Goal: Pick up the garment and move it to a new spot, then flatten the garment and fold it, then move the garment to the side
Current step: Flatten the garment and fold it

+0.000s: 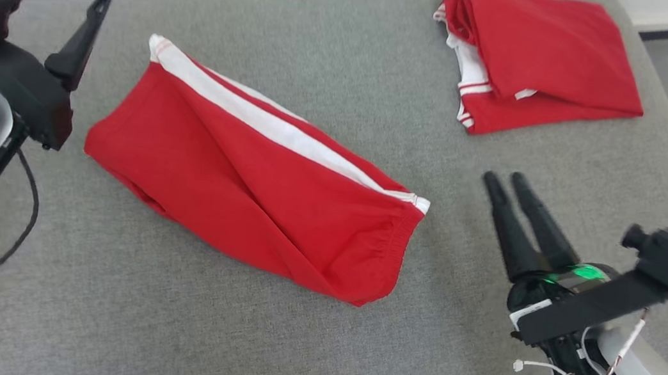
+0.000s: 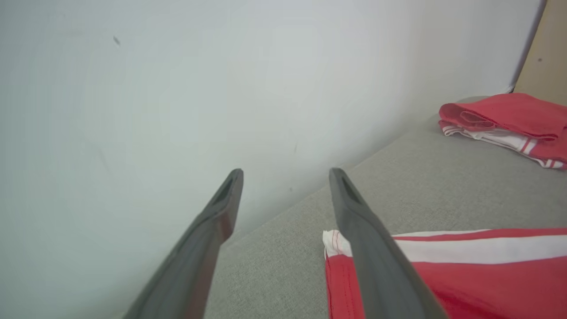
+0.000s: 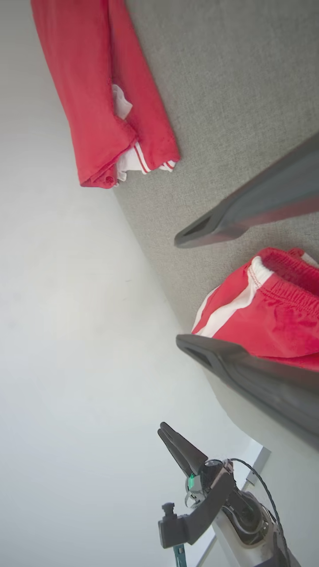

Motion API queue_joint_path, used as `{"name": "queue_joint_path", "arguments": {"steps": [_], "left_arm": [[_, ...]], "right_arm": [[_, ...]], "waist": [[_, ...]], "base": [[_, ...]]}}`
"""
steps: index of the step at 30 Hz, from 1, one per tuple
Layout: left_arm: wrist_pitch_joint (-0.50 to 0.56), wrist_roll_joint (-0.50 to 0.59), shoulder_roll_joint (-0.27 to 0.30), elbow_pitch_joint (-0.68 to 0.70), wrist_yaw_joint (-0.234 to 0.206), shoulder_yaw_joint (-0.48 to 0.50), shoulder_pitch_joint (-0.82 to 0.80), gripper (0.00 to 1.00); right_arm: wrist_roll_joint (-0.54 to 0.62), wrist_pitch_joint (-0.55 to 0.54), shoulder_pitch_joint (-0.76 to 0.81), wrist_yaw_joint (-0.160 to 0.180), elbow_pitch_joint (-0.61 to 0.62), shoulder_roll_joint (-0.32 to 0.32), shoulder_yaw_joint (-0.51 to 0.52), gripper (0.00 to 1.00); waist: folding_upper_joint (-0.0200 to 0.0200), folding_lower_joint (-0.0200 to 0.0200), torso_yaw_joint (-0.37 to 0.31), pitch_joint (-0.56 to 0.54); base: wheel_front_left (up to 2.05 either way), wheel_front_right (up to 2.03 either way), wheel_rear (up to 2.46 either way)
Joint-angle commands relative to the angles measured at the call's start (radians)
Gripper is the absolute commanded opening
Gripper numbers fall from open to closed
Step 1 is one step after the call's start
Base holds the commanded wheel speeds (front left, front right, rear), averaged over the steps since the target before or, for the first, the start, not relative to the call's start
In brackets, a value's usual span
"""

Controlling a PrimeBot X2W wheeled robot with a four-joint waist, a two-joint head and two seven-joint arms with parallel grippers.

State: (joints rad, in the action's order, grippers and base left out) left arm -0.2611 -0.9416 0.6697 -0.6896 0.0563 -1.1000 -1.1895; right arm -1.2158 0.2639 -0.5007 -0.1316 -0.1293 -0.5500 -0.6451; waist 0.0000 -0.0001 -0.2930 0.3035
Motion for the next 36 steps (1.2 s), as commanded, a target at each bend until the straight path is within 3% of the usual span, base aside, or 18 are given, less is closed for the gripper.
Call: {"name": "queue_joint_path", "arguments": {"steps": [1,5,10,16,19,22,27,36], "left_arm": [[-0.003,0.023,0.006,0.021,-0.018,0.032,0.051,1.0],[-0.003,0.099,0.008,0.11,-0.079,0.174,0.158,1.0],[-0.003,0.174,-0.006,0.178,-0.107,0.305,0.303,1.0],[-0.003,0.208,-0.038,0.18,-0.092,0.392,0.405,1.0],[-0.003,0.23,-0.052,0.139,-0.051,0.382,0.435,1.0],[-0.002,0.212,-0.062,0.083,-0.002,0.379,0.435,1.0],[0.0,0.204,-0.044,0.009,0.04,0.375,0.385,1.0],[0.129,0.104,-0.03,-0.038,0.073,0.31,0.325,1.0]], "right_arm": [[0.037,0.0,0.03,0.003,-0.003,0.031,0.04,1.0],[0.256,0.001,0.084,0.003,0.006,0.099,0.21,1.0],[0.485,0.0,0.175,0.003,0.06,0.227,0.387,1.0],[0.686,0.001,0.224,0.003,0.124,0.297,0.476,1.0],[0.774,0.0,0.268,0.002,0.172,0.387,0.542,1.0],[0.888,0.001,0.297,0.003,0.21,0.431,0.558,1.0],[1.0,0.001,0.331,0.003,0.21,0.477,0.519,1.0],[1.023,0.001,0.332,0.003,0.148,0.5,0.467,1.0]], "waist": [[0.0,0.0001,0.009,-0.025],[0.0,0.0001,0.014,-0.047],[0.0,0.0001,0.014,-0.06],[0.0,0.0001,0.015,-0.062],[0.0,0.0001,0.018,-0.062],[0.0,0.0001,0.013,-0.059],[0.0,0.0001,-0.007,-0.046],[0.0,0.0001,-0.035,-0.02]], "base": [[0.0,0.0,0.0],[0.0,0.0,0.0],[0.0,0.0,0.0],[0.0,0.0,0.0],[0.0,0.0,0.0],[0.0,0.0,0.0],[0.0,0.0,0.0],[0.0,0.0,0.0]]}}
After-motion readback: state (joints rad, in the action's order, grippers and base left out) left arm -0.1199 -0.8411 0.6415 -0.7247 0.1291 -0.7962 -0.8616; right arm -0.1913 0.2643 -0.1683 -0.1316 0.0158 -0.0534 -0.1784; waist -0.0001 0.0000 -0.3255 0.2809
